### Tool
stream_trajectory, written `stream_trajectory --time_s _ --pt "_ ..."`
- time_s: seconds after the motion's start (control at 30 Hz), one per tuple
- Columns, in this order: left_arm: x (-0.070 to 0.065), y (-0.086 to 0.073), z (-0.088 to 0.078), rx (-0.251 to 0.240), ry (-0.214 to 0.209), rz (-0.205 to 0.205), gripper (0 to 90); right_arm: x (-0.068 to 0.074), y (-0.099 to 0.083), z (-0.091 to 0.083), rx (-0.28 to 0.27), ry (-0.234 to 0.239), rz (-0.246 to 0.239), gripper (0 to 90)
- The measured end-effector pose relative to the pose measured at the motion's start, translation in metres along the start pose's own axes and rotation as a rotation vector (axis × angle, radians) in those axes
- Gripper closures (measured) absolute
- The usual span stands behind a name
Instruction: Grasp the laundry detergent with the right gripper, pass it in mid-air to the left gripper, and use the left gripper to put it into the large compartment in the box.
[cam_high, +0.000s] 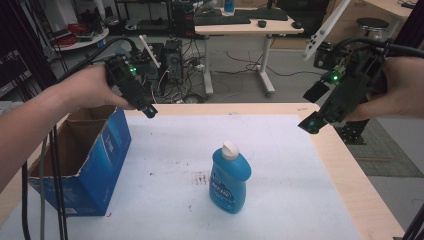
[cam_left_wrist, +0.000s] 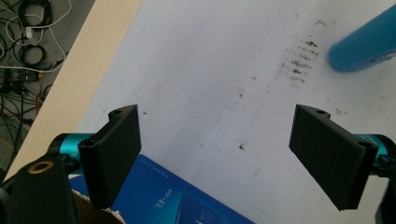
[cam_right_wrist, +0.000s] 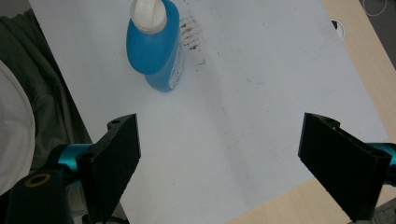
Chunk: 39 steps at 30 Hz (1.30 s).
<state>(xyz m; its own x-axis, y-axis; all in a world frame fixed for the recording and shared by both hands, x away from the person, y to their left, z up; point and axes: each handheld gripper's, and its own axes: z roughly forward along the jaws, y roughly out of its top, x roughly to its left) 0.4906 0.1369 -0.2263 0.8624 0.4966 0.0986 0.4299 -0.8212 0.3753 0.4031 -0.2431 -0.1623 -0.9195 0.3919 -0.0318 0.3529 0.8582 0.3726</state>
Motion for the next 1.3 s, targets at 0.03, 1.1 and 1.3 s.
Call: stream_trajectory --time_s 0.03,1.1,1.3 --pt "0.0 0.0 0.0 -0.001 0.001 -0.002 16.9 0.002 -0.002 0.004 -0.001 0.003 0.005 12.5" --pt "-0.002 -0.001 -0.001 -0.002 -0.001 0.001 16.9 0.043 -0.03 0.081 -0.205 0.004 0.122 12.6" --pt "-0.004 -0.001 0.0 -0.005 -0.002 0.001 16.9 0.052 -0.032 0.108 -0.233 0.001 0.146 12.6"
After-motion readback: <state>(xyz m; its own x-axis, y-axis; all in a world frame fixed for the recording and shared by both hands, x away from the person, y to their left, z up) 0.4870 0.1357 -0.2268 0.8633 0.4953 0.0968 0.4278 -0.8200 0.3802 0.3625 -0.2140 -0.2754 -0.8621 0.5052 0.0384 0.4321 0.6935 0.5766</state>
